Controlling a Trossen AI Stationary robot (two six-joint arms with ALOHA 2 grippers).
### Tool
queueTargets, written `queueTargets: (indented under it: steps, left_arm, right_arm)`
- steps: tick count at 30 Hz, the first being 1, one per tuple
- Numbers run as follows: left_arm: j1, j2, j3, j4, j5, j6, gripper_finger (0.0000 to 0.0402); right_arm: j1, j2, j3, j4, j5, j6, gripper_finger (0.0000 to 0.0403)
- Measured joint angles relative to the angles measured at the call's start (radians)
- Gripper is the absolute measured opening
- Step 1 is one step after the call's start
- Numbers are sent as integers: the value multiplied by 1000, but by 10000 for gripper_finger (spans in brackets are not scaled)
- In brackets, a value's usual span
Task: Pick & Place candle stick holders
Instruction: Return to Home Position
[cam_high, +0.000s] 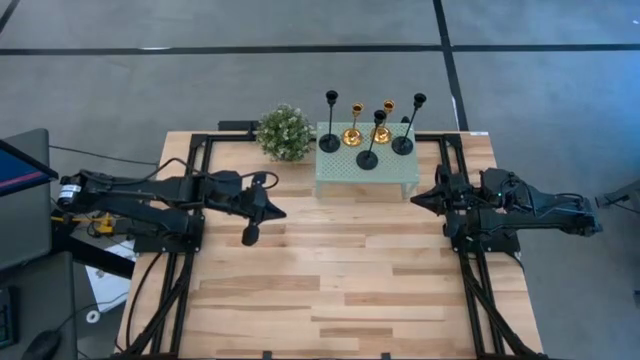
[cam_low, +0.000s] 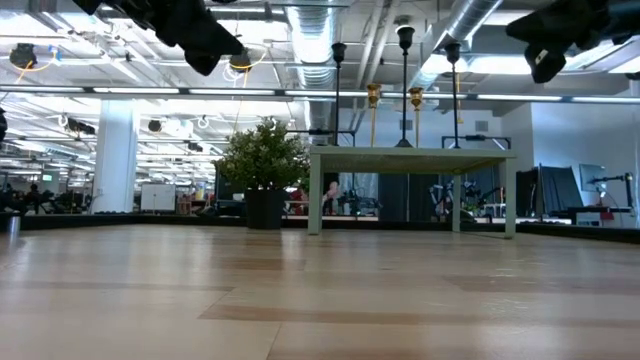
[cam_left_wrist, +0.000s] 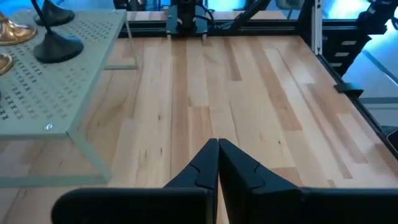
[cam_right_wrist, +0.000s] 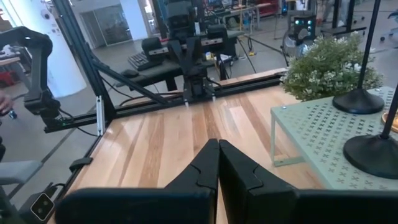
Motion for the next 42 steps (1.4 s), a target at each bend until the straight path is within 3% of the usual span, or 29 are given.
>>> queueTargets:
  steps: [10,28,34,38,42]
  left_arm:
    - [2,-32,-4,59,-35,24,12]
    - [2,-572,-308,166,-57,-48,12]
    - [2,-683,-366,170,-66,-52,12]
    - [1,-747,-400,176,-168,-74,12]
    - [2,-800,-424,171,-184,-75,12]
  right_arm:
    - [-1,0,0,3,2,-8,0]
    - [-1,0,0,0,3,-11,0]
    - [-1,0,0,0,3,-10,0]
    - [-1,0,0,0,3,-10,0]
    - [-1,0,0,0,3,-10,0]
